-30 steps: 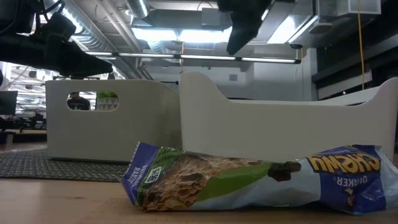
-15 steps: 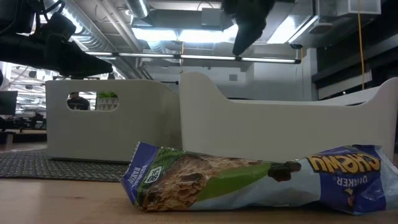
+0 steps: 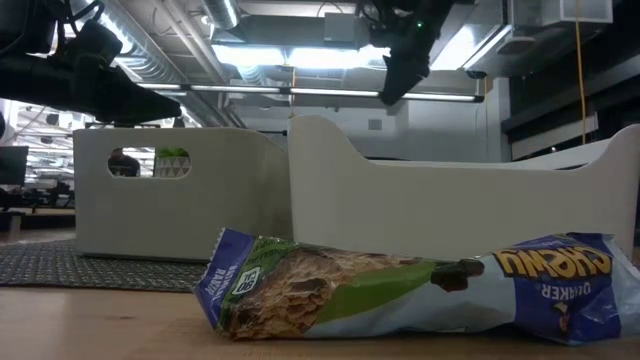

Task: Pick and place Granola Bars by type
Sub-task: Put the red granola bar into the transparent bin

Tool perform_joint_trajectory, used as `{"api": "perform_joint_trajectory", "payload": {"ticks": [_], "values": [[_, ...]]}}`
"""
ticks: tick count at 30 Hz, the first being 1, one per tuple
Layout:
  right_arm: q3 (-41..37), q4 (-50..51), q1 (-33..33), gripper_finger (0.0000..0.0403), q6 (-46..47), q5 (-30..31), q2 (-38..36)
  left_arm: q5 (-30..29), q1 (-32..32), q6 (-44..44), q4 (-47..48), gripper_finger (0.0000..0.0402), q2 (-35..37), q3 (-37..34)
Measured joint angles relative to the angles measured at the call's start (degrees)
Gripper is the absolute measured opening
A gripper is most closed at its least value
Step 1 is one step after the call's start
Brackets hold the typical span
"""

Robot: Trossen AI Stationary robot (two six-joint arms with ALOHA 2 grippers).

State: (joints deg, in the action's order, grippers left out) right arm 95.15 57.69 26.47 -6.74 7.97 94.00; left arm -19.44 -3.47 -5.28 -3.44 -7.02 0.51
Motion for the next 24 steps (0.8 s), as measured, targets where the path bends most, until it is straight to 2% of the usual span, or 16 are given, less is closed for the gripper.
{"api": "perform_joint_trajectory", "payload": {"ticks": [6, 15, 24], "values": [[-0.70, -2.94, 0.61, 0.0184, -1.06, -1.19, 0.39, 0.00, -0.01, 0.00, 0.00, 0.0221, 0.01, 0.01], [-9.45, -13.56, 1.77, 0.0184, -2.68, -2.70, 4.71, 0.00, 0.01, 0.00, 0.02, 0.0221, -0.01, 0.01], [-14.05, -16.37, 3.36, 0.0184, -4.36, -2.71, 10.21, 0.00, -0.01, 0.00, 0.02, 0.0221, 0.01, -0.01]]}}
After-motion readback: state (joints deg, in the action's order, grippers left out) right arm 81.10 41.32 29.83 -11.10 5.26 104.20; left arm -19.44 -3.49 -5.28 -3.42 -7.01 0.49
